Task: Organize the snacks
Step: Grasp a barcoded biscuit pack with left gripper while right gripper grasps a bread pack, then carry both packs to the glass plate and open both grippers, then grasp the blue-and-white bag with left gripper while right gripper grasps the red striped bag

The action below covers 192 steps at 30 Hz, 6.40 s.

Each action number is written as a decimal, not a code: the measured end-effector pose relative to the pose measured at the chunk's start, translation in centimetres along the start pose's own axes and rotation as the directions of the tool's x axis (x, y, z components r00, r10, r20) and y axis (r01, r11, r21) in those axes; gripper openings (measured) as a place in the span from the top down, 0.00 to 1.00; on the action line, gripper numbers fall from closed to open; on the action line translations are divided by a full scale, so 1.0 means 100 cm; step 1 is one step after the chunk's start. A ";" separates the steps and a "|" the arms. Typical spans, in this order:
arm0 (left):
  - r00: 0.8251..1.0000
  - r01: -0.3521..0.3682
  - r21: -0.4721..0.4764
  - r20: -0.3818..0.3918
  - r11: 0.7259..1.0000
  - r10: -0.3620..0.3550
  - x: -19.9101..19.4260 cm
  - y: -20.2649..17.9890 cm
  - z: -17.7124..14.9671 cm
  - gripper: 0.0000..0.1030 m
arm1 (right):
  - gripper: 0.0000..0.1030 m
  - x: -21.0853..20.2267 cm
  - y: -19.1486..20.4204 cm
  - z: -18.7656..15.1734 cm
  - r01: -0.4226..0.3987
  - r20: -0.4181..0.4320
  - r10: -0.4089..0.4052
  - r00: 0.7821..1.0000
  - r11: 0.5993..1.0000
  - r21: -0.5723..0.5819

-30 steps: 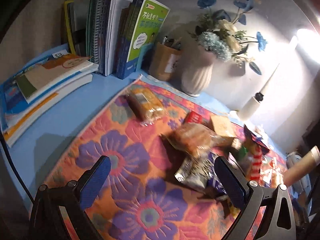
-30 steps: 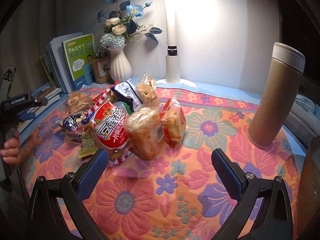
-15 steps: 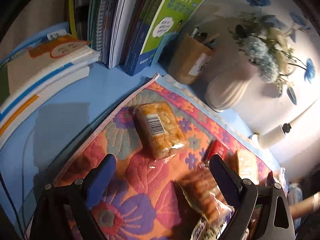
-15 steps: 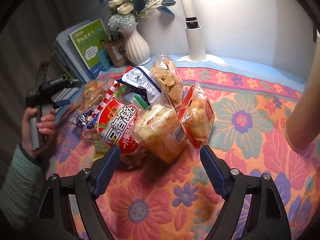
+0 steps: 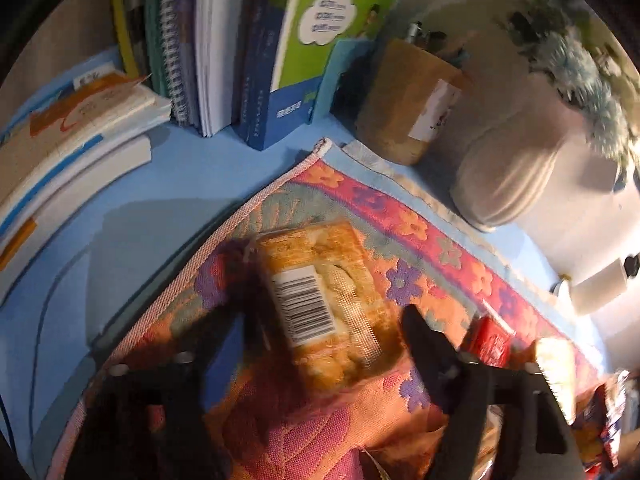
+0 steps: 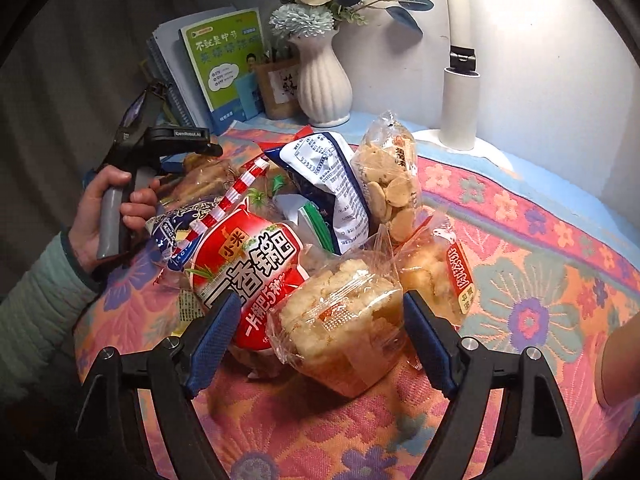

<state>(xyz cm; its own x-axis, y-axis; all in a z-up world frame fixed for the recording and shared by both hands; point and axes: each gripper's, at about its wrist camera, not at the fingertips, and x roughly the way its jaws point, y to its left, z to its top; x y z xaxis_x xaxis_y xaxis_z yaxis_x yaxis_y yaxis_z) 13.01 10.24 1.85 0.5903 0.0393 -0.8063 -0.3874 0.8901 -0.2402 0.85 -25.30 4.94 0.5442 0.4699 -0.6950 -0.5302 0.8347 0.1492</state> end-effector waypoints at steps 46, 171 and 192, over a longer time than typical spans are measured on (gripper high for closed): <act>0.899 0.426 0.473 -0.127 0.771 -0.419 -0.200 -0.105 -0.205 0.54 | 0.15 -0.037 -0.005 -0.086 -0.014 -0.168 0.016 0.986 1.000 0.017; 0.907 0.413 0.169 -0.162 0.895 -0.388 -0.054 -0.038 -0.096 0.23 | 0.17 0.021 0.039 0.020 0.017 -0.069 -0.032 0.997 0.976 -0.216; 0.889 0.456 0.193 -0.141 0.869 -0.435 -0.101 -0.031 -0.129 0.63 | 0.49 -0.012 0.056 0.004 -0.012 0.048 0.021 0.999 0.983 -0.183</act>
<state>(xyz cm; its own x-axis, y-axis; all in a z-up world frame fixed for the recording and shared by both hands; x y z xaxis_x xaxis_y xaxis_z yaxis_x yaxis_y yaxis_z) -0.87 1.27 3.80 0.5934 -0.4163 -0.6889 0.0689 0.8790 -0.4718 -2.51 -21.01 6.88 0.5633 0.5004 -0.6575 -0.6468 0.7622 0.0261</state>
